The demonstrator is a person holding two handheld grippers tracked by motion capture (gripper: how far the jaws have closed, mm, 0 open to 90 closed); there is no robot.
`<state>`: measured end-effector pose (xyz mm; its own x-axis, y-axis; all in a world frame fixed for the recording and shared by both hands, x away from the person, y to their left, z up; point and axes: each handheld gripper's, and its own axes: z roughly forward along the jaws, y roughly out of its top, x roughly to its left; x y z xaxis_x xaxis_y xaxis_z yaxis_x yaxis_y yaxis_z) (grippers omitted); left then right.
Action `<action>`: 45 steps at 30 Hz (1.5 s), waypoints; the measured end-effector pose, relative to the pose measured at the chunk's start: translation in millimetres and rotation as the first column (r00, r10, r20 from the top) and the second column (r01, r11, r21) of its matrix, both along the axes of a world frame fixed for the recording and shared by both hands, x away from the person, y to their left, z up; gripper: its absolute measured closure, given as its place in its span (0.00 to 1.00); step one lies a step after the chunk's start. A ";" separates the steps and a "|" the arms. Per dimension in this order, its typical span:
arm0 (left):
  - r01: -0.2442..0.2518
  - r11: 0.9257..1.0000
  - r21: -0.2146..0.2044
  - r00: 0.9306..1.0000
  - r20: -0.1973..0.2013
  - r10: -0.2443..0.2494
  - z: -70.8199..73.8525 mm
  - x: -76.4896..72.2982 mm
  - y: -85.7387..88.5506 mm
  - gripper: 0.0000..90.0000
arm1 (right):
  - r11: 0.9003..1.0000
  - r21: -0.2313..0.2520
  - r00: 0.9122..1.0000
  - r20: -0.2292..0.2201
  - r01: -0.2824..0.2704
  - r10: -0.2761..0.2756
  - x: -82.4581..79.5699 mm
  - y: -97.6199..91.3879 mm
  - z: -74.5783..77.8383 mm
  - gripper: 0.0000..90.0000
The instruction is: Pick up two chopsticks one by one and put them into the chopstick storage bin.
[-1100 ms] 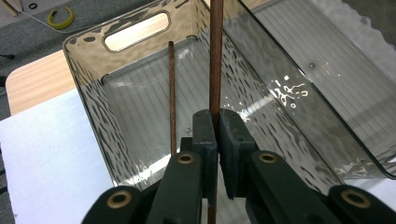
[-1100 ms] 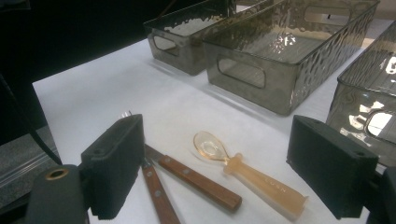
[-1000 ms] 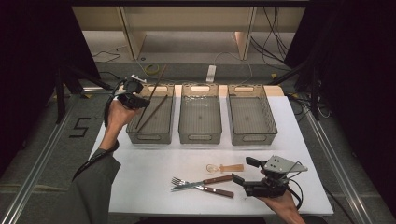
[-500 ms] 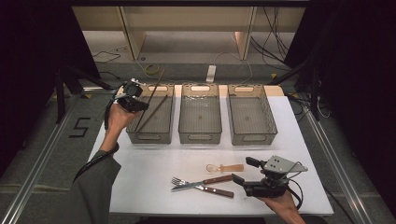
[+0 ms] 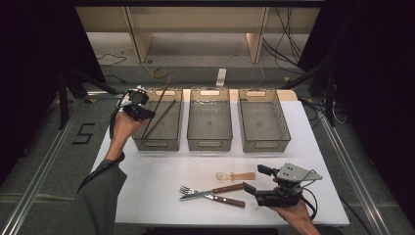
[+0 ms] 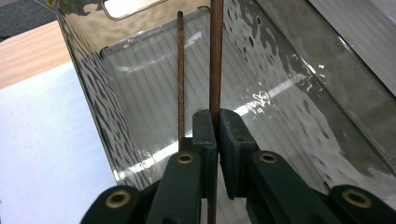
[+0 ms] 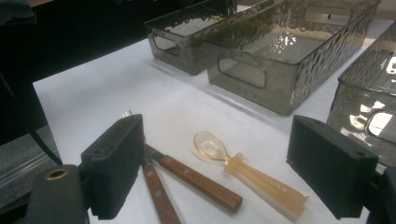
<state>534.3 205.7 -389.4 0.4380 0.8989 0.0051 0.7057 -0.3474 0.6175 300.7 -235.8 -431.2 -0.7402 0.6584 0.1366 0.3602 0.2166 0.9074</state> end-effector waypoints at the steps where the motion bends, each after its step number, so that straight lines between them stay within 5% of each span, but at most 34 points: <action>1: -0.002 1.000 0.002 1.000 -0.003 0.002 -0.8 0.1 -0.3 0.94 | 1.000 0.000 1.000 -0.001 0.000 0.000 0.0 0.0 0.0 0.22; 11: -0.023 1.000 -0.014 0.999 -0.023 0.023 -5.0 0.0 0.9 0.87 | 1.000 0.002 1.000 -0.002 0.004 -0.004 0.3 -0.2 -0.1 0.22; 22: -0.010 0.992 -0.126 1.000 -0.007 0.009 4.1 -17.1 2.7 0.61 | 1.000 0.000 1.000 -0.001 0.006 -0.006 0.1 -0.2 -0.1 0.22; 31: 0.066 0.983 -0.172 0.998 0.018 -0.063 13.6 -43.2 -1.0 0.40 | 1.000 -0.003 1.000 -0.001 0.008 -0.008 0.1 -0.1 -0.2 0.22; 45: 0.165 0.963 -0.215 0.984 0.100 -0.146 23.6 -88.8 -10.5 0.28 | 1.000 -0.007 1.000 -0.003 0.009 -0.009 0.2 0.6 -0.9 0.22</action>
<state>445.5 195.3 -365.8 0.5787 0.8026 -0.1448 0.5971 -0.2960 0.7455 300.8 -235.2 -432.1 -0.7337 0.6662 0.1339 0.3646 0.2196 0.9049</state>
